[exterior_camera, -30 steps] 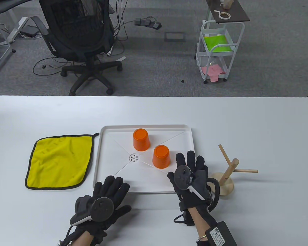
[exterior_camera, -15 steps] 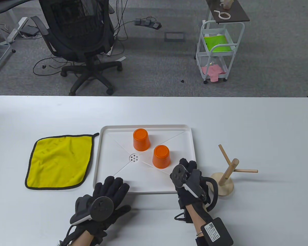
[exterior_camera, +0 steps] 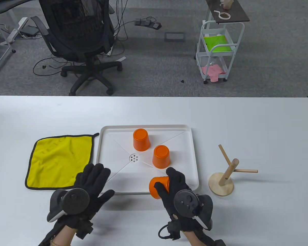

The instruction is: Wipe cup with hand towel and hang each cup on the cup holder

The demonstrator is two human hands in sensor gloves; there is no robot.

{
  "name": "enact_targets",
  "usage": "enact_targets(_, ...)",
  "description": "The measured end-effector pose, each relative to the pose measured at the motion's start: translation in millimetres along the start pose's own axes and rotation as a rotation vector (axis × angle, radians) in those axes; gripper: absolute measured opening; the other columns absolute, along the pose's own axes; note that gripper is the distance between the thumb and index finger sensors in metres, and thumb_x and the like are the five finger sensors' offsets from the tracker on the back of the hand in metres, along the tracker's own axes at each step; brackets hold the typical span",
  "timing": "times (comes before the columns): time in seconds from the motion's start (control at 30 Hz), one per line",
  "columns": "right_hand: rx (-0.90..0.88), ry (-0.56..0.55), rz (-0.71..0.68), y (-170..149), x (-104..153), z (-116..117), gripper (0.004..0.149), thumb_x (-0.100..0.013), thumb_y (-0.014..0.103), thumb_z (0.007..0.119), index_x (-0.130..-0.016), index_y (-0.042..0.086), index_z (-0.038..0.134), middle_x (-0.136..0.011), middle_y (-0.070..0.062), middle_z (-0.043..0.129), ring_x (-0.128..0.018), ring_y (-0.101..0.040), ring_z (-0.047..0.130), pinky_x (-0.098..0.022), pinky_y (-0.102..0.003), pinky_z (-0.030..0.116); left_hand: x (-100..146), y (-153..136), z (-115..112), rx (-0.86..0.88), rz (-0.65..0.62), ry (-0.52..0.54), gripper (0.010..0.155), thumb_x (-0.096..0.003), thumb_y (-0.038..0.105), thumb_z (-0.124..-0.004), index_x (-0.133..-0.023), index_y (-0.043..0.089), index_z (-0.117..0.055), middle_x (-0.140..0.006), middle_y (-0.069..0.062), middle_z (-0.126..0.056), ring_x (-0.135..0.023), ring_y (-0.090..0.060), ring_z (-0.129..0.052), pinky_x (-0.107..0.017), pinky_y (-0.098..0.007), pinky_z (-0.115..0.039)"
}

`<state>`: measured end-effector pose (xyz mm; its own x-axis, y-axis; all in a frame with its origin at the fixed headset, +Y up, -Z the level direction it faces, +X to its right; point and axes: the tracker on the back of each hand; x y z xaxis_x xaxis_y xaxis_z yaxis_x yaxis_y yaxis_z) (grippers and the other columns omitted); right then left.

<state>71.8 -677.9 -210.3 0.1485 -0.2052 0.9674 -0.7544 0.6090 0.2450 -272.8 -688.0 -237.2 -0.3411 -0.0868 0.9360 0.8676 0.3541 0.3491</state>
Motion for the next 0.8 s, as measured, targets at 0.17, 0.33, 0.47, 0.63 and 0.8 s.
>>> enact_targets(0.17,-0.317,0.073,0.013,-10.4,3.7,8.1,0.073,-0.059,0.064,0.052,-0.111,0.013,0.042,-0.102,-0.023,0.062,-0.054,-0.032,0.095,-0.031,-0.03,0.086,-18.4,-49.6,16.1,-0.071,0.195,-0.087,0.072,-0.0589,0.061,-0.061,-0.119,0.028,-0.038,-0.128,-0.01,-0.034,-0.115,-0.041,-0.021,-0.076,-0.067,-0.028)
enact_targets(0.33,-0.48,0.147,0.057,-27.8,1.3,19.0,0.073,-0.059,0.063,0.052,-0.111,0.012,0.041,-0.102,-0.025,0.061,-0.055,-0.034,0.094,-0.032,-0.031,0.086,-29.1,-95.1,3.5,-0.088,0.418,-0.257,0.073,-0.0585,0.06,-0.063,-0.119,0.028,-0.036,-0.128,-0.009,-0.033,-0.116,-0.04,-0.021,-0.077,-0.067,-0.029)
enact_targets(0.47,-0.532,0.174,0.075,-34.4,-0.8,24.0,0.073,-0.059,0.063,0.053,-0.111,0.012,0.041,-0.102,-0.025,0.061,-0.055,-0.035,0.094,-0.033,-0.032,0.086,-30.9,-121.6,-16.9,-0.053,0.538,-0.393,0.082,-0.0562,0.062,-0.066,-0.119,0.022,-0.03,-0.128,-0.013,-0.027,-0.115,-0.041,-0.018,-0.077,-0.067,-0.029)
enact_targets(0.63,-0.536,0.178,0.075,-35.7,-0.8,25.7,0.073,-0.059,0.062,0.053,-0.111,0.012,0.042,-0.102,-0.025,0.061,-0.056,-0.035,0.094,-0.033,-0.033,0.086,-33.1,-133.9,-41.5,0.003,0.593,-0.474,0.084,-0.0558,0.06,-0.07,-0.117,0.019,-0.029,-0.125,-0.017,-0.024,-0.113,-0.043,-0.02,-0.077,-0.064,-0.032)
enact_targets(0.8,-0.539,0.18,0.073,-35.8,-0.1,26.1,0.073,-0.059,0.062,0.054,-0.11,0.012,0.043,-0.101,-0.026,0.061,-0.056,-0.036,0.094,-0.033,-0.034,0.086,-39.9,-124.5,-42.1,-0.219,0.607,-0.386,0.065,-0.0582,0.046,-0.071,-0.114,0.023,-0.044,-0.122,-0.015,-0.044,-0.111,-0.041,-0.043,-0.076,-0.056,-0.052)
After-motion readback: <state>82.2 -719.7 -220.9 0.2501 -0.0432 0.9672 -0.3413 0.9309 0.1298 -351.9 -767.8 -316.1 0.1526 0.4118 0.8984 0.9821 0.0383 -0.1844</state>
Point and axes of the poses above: the tracker on the back of each hand, its own y axis roughly to the thumb side, its own x axis roughly from the fingertips to the wrist, z = x × y
